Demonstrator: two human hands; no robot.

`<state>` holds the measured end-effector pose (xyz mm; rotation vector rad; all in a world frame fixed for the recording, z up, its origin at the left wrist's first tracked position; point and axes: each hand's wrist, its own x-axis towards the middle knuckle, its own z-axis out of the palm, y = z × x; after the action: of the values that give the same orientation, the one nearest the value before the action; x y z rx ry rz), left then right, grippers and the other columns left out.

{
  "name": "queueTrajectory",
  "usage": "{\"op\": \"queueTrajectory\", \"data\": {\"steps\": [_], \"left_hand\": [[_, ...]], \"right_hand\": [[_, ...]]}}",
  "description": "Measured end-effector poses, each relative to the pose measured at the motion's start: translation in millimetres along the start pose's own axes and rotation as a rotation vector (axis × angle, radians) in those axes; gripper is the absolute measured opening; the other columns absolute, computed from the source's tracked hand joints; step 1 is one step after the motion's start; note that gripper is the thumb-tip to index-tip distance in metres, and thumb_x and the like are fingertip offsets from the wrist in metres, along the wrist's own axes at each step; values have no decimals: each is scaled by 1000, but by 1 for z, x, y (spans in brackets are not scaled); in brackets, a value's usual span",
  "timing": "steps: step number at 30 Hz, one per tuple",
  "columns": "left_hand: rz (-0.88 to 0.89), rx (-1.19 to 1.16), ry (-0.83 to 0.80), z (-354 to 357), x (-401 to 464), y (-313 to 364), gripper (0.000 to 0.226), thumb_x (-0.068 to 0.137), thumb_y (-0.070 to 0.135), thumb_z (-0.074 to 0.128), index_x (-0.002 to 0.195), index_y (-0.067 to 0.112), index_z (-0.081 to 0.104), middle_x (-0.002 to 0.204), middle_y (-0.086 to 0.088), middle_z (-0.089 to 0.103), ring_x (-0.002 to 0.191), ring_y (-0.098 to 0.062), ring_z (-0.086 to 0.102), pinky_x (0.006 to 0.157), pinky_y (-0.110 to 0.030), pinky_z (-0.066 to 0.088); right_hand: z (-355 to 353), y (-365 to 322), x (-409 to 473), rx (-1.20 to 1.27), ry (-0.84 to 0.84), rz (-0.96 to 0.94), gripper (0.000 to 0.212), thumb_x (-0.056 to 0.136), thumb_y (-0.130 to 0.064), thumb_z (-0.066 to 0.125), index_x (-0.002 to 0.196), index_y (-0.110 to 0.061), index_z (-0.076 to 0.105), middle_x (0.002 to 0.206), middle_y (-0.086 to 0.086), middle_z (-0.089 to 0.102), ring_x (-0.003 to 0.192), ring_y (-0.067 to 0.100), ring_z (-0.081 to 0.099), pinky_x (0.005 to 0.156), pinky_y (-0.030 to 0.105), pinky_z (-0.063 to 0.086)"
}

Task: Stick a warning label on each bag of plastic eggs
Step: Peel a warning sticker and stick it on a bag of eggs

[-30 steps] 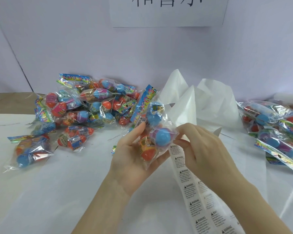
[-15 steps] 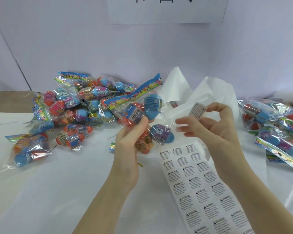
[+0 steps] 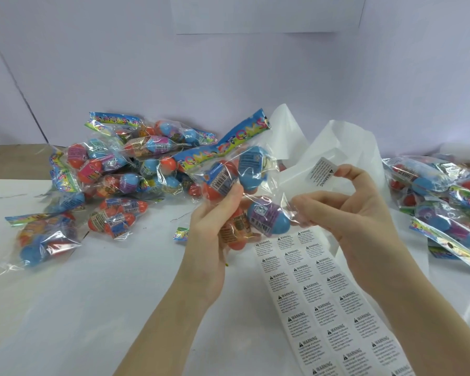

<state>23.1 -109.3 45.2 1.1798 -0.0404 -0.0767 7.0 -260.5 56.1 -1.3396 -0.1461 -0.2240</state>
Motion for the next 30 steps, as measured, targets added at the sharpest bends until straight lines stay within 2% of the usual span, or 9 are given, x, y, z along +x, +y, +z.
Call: {"op": "queueTrajectory", "data": {"steps": [3,6,9,12,16,20,23,27,30], "left_hand": [[-5,25,-38,1,-1,0,26,67,39,59,77,21,75,75,1,72,65,-13,66,60,-29,49],[-25,39,-104,0,-1,0,39,68,41,59,94,14,68,79,-6,73,61,-21,68,47,-20,49],[-16,53,-175,0,-2,1,26,68,32,62,85,13,67,75,-7,73,55,-22,67,47,-18,48],[-27,35,-177,-3,1,-1,12,64,19,66,74,15,72,73,-5,72,55,-16,65,49,-17,48],[-44,30,-127,-4,3,-3,50,44,10,82,91,11,65,76,-2,70,63,-10,63,53,-15,48],[-50,-54,-78,-3,3,-2,40,41,22,74,80,14,68,77,-4,67,71,-16,59,58,-18,47],[-71,-70,-33,-4,5,-2,48,37,24,75,83,11,67,76,-4,68,72,-17,56,57,-18,47],[-62,-61,18,-4,6,-2,47,41,23,73,85,9,67,74,-4,67,66,-15,58,55,-18,47],[-41,-55,25,-5,5,-2,43,44,23,72,85,10,67,74,-2,69,63,-11,61,53,-17,48]], "right_hand": [[2,-1,0,-20,8,-28,70,47,-4,83,96,-22,36,63,1,71,49,9,60,54,16,48],[3,-2,-1,-18,46,-72,64,48,-12,77,95,-21,36,62,1,70,49,9,59,52,15,46],[2,-2,-2,-30,81,-126,68,49,-1,80,95,-22,35,64,2,70,51,9,58,53,14,45],[3,-1,-2,-57,149,-205,58,61,-6,75,96,-27,34,70,2,71,53,12,61,55,15,45],[2,-1,-4,-193,276,-335,40,74,-21,67,94,-41,38,71,-8,62,45,12,55,52,16,44],[6,-1,-6,-377,341,-410,40,76,-30,66,86,-61,42,89,-18,42,51,14,49,58,24,46],[7,0,-6,-404,318,-447,40,77,-26,63,84,-60,44,98,-25,47,55,15,54,61,27,44],[6,1,-7,-377,246,-462,38,77,-19,63,81,-53,47,89,-23,55,53,11,50,57,36,41],[5,2,-8,-376,161,-484,23,74,-27,60,84,-45,50,77,-17,53,59,4,44,58,21,38]]}}
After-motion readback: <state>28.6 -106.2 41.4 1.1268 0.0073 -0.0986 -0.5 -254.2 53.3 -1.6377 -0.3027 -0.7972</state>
